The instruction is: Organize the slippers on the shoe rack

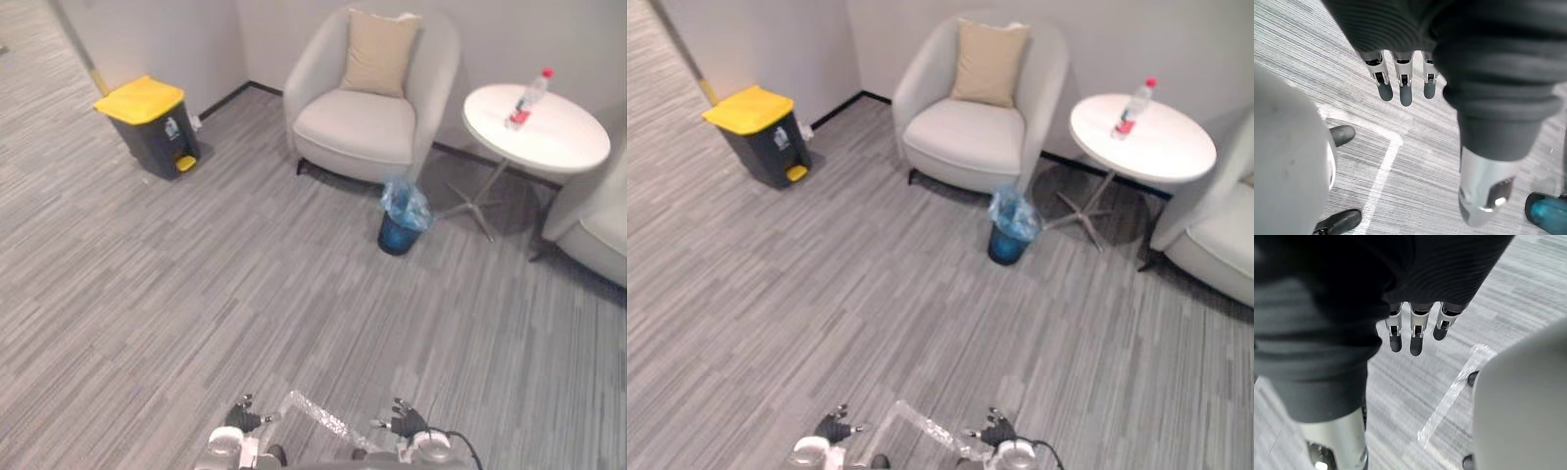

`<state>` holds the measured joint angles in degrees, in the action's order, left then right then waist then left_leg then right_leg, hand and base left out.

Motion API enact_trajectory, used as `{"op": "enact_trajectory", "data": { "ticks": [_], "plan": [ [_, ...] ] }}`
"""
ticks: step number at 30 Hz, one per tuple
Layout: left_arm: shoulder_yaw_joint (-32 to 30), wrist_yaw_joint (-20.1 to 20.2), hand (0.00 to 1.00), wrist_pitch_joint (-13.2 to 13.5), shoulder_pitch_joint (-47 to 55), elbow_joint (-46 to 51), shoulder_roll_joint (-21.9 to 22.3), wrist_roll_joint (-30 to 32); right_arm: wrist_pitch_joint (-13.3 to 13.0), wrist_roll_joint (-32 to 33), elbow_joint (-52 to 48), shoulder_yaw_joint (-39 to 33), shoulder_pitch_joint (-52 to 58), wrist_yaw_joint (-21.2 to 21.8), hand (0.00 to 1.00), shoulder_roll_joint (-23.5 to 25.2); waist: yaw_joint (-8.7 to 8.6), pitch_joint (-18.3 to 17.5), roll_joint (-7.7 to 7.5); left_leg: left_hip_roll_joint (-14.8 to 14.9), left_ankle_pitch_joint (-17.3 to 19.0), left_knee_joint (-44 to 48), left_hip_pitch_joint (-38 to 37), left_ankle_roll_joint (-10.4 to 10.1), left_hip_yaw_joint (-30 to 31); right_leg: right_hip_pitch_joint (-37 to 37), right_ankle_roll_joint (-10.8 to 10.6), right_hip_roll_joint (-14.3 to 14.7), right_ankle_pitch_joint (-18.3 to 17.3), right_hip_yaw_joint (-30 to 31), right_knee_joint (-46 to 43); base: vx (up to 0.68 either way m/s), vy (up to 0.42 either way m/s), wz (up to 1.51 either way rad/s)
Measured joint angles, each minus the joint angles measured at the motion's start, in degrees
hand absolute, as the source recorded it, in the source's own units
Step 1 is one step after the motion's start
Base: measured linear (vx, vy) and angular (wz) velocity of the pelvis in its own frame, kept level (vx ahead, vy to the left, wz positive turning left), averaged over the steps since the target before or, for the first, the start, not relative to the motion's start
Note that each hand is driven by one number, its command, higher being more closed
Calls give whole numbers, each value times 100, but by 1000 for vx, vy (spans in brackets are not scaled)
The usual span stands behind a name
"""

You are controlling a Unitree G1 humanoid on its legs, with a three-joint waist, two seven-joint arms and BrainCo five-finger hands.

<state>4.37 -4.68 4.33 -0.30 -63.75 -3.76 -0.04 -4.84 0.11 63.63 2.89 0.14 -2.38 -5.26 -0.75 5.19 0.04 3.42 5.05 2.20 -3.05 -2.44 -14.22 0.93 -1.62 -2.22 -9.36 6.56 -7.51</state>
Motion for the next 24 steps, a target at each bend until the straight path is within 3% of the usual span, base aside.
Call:
{"op": "enact_trajectory", "data": {
  "ticks": [1,2,4,6,8,9,11,12,13,18,22,24],
  "plan": [
    [1,5,0,1,-4,-1,20,1,-16,-3,17,0,5,1,0,-9,-2,-3,12,41,8,44,-44,-11,27,75,30,31,19,-10,11,-8,-104,3],
    [-2,44,0,25,-48,8,75,4,-40,-3,28,-45,30,6,0,-23,-13,14,-15,195,234,774,197,-305,109,149,52,46,33,-75,40,-21,-104,4],
    [-89,48,0,30,-129,41,91,5,-46,2,15,-72,24,2,0,6,9,111,-49,301,373,1557,473,-426,233,299,85,72,53,-82,137,-28,-111,-3],
    [-482,41,0,31,-101,266,258,0,-52,2,-51,-44,55,6,0,4,108,171,36,589,422,3037,1025,-432,394,379,106,213,46,166,100,-62,-64,-59],
    [-571,38,0,29,-42,331,283,0,-39,40,-168,-48,95,0,0,-42,129,191,91,699,388,3447,1094,-378,484,336,153,326,-42,531,-34,-43,37,-89],
    [-572,38,0,34,-16,342,280,0,-36,108,-201,-51,94,1,0,-43,131,178,78,563,517,3371,1095,-216,657,287,155,302,-103,819,-104,16,59,-91],
    [-549,36,0,31,-23,347,320,-3,-32,121,-202,-62,54,0,0,-68,130,166,96,181,873,2491,980,-125,1238,56,123,293,-109,1244,-171,27,90,-110],
    [-501,28,0,30,-38,346,330,-8,-30,201,-201,-67,64,1,0,-90,138,153,121,2,876,1733,880,-124,1650,-106,86,337,-70,1499,-220,29,183,-152],
    [-426,20,0,21,-23,337,309,-9,-13,254,-159,-91,73,-18,0,-162,169,112,221,-60,602,1027,616,-158,1802,-227,-25,483,-9,1868,-240,29,164,-134],
    [80,7,0,-10,-8,199,35,1,-14,283,-167,-250,162,-13,0,-84,105,-29,55,-159,615,727,234,-39,1141,-178,-177,320,42,2226,-204,105,124,-75],
    [193,9,0,-10,-66,199,25,4,16,276,-156,-281,136,7,0,-93,108,-34,77,-237,610,561,98,23,861,-435,-258,309,-11,2137,-431,151,53,-42],
    [239,8,0,-15,-58,197,16,1,34,255,-137,-279,82,7,0,-98,111,-22,104,-248,607,562,40,25,771,-606,-324,328,-53,1809,-695,94,7,-46]
  ]
}}
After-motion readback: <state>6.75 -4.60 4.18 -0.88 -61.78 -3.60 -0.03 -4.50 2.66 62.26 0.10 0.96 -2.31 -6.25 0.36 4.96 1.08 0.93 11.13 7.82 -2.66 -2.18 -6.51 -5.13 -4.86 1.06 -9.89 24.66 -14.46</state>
